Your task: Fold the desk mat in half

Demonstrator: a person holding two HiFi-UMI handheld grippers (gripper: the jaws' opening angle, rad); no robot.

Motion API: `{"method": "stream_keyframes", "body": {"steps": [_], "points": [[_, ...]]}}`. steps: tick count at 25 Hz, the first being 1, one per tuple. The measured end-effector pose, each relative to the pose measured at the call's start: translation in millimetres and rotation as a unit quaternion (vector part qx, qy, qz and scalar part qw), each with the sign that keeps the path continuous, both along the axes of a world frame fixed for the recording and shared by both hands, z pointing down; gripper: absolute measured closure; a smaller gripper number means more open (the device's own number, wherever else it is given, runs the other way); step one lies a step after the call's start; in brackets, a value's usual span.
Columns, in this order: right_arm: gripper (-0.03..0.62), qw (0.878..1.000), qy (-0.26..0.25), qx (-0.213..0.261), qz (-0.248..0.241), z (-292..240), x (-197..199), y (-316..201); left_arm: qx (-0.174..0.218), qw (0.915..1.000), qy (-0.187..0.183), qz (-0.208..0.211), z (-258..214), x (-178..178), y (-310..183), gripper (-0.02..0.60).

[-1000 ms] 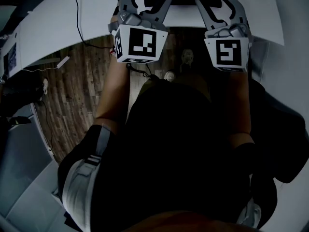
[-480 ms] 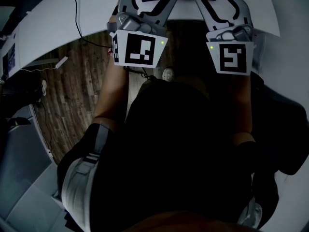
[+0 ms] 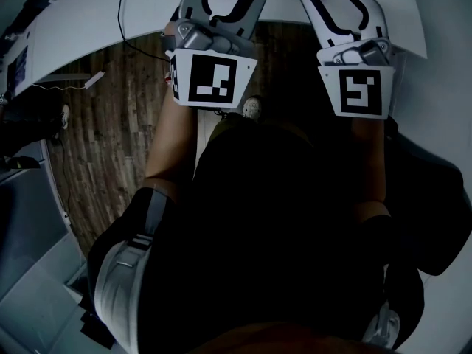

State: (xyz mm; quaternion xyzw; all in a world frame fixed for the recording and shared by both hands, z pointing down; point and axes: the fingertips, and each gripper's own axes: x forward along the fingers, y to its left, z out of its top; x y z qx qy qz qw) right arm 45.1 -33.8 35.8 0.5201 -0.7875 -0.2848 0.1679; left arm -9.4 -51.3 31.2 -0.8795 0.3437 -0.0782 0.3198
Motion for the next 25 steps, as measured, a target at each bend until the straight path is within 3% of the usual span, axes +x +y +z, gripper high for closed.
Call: {"method": "stream_keyframes", "body": {"steps": [9,13,18,25], "points": [[0.502,1.000,-0.003,0.015,-0.021,13,18,66,0.007,0.9999,0.007,-0.012,9,24,70,0.546],[0.560,0.999,0.000,0.013,-0.029,21,23,93,0.034,0.9991,0.010,-0.022,7,30,96,0.568],[0.565,0.999,-0.010,-0.003,-0.044,9,18,102,0.037,0.9984,0.029,-0.031,-7,19,102,0.569],[0.565,0.999,-0.004,0.025,-0.043,2,16,108,0.032,0.9988,0.025,-0.028,-5,18,108,0.569]]}}
